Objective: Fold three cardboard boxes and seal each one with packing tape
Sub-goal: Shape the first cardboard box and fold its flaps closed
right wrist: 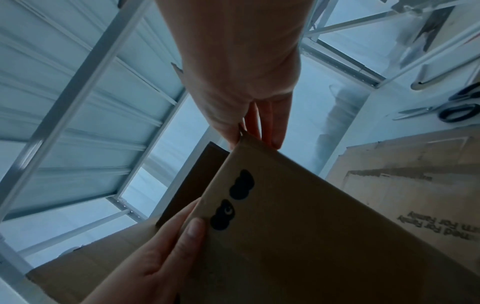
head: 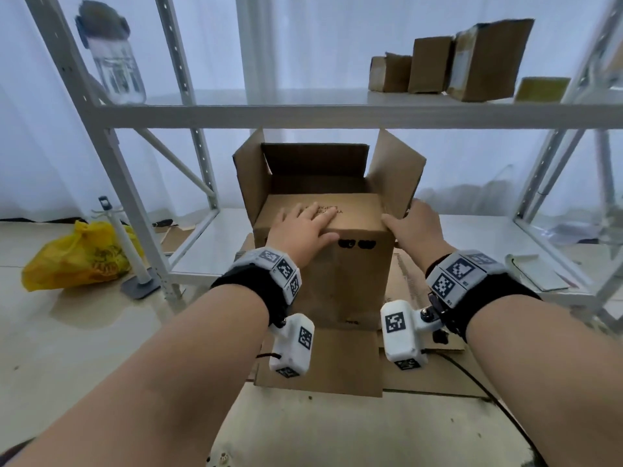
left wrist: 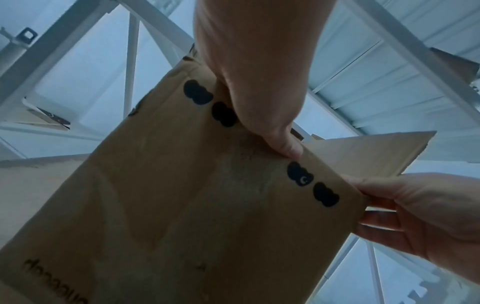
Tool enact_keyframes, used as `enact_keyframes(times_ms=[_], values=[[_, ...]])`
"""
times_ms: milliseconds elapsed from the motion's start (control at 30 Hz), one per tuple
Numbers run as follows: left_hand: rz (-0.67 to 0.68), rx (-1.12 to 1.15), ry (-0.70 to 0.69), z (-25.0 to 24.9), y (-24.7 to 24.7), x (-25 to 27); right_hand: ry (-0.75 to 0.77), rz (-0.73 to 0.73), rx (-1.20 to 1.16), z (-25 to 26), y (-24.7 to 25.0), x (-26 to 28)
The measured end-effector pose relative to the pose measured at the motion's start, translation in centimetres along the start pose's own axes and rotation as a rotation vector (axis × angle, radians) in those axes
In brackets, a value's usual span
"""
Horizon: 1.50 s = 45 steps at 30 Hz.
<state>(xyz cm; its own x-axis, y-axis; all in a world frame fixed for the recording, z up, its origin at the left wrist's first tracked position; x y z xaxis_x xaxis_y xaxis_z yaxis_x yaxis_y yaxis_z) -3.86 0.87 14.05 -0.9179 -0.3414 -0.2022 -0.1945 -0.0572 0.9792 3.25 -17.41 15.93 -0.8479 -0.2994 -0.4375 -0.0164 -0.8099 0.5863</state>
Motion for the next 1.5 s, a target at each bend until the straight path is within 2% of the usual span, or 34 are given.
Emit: enact_keyframes(times_ms=[167,367,433,500,700,767,833,933,1033,1133,1200,1300,1333,1400,1500], values=[[-0.077,0.014,-0.023,0.3,-0.4,0.5,-0.033,-0.019,-0.002,-1.2,-1.1,0.3],[-0.109,0.01,-0.066,0.0,0.1,1.0,0.023,-0.067,0.146,-0.1,-0.6,0.3],[-0.143,-0.052,-0.075,0.3,0.9,1.3,0.059,-0.074,0.181,0.5,0.0,0.4],[-0.232,-0.165,-0.073,1.3,2.7,1.7,0.068,-0.078,0.211,0.8,0.7,0.2],[-0.444,-0.191,0.143,7.1,10.4,2.1,0.086,-0.199,0.208,3.4,4.5,-0.5],[-0.389,-0.092,0.254,9.4,11.3,1.8,0.12,-0.209,0.238,5.5,4.8,-0.5],[-0.279,0.121,0.34,11.3,11.5,1.5,0.126,-0.177,0.308,7.0,4.9,-0.5],[-0.31,0.343,0.373,12.1,13.2,2.1,0.107,-0.154,0.314,7.2,5.2,-0.8],[-0.346,0.514,0.279,9.8,15.1,3.7,0.067,-0.107,0.116,6.0,5.2,-1.6],[-0.334,0.611,0.087,5.4,16.2,5.3,-0.054,0.012,-0.094,4.2,4.0,-1.9],[-0.277,0.551,-0.038,2.9,16.0,5.8,-0.093,0.029,-0.131,3.8,3.8,-1.5],[-0.12,0.599,-0.123,2.5,15.1,5.3,-0.054,0.016,-0.077,3.8,4.1,-0.9],[-0.111,0.574,-0.138,3.0,15.0,5.0,-0.037,0.018,-0.055,3.7,4.2,-0.7],[-0.192,0.368,-0.134,4.3,14.8,4.3,-0.061,0.064,-0.015,2.8,3.8,-0.3],[-0.23,0.027,-0.036,6.0,13.9,2.7,-0.228,0.243,-0.003,0.6,1.4,1.3]])
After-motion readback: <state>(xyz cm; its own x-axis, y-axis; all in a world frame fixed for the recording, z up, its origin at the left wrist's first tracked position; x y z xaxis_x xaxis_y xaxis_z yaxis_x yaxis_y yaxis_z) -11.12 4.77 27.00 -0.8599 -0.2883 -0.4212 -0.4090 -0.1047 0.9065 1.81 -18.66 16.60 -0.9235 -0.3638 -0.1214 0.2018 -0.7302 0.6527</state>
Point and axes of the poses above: each hand's wrist, its own x-axis away from the middle knuckle, its own y-axis out of the back of the hand, z = x × y, the point moved 10 cm from there along -x, towards the middle knuckle, and after that the axes turned 13 degrees about y, right-handed, at the moved point
